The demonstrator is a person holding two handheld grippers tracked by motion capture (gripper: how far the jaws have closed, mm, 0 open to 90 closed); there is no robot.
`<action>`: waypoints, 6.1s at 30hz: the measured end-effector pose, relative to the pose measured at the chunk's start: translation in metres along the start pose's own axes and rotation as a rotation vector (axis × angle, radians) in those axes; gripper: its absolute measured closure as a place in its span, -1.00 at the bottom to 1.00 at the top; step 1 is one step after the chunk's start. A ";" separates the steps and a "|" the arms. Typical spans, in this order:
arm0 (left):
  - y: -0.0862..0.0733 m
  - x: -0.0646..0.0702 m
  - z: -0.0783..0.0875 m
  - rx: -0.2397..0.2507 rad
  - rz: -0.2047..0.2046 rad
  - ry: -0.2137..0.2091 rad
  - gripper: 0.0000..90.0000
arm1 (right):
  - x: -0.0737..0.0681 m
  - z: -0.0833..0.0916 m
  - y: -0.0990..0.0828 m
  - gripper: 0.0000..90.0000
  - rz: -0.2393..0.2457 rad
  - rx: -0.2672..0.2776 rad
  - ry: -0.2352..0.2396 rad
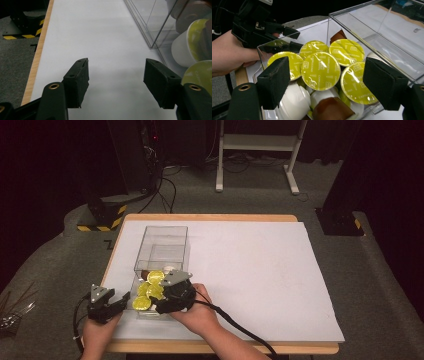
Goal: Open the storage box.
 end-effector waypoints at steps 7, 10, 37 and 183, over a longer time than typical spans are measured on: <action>0.001 0.000 0.000 0.009 0.014 0.000 -0.17 | -0.005 -0.017 0.004 -0.58 -0.019 -0.054 0.013; 0.001 0.000 0.000 0.009 0.018 -0.001 -0.17 | -0.005 -0.023 0.006 -0.58 -0.031 -0.057 0.023; 0.002 -0.002 0.001 0.004 0.022 -0.007 -0.17 | -0.009 -0.048 -0.008 -0.21 0.054 -0.196 -0.038; 0.000 -0.001 0.000 -0.003 0.016 -0.001 -0.16 | 0.084 0.080 -0.021 -0.14 -0.042 0.095 -0.288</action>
Point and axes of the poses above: each handheld gripper's, and its own axes: z roughly backward along the jaws, y roughly out of its top, x roughly to its right, the point moved 4 cm from there along -z, roughly forward along the jaws, and after that the axes turned 15 degrees about x, right-handed, at the moved point
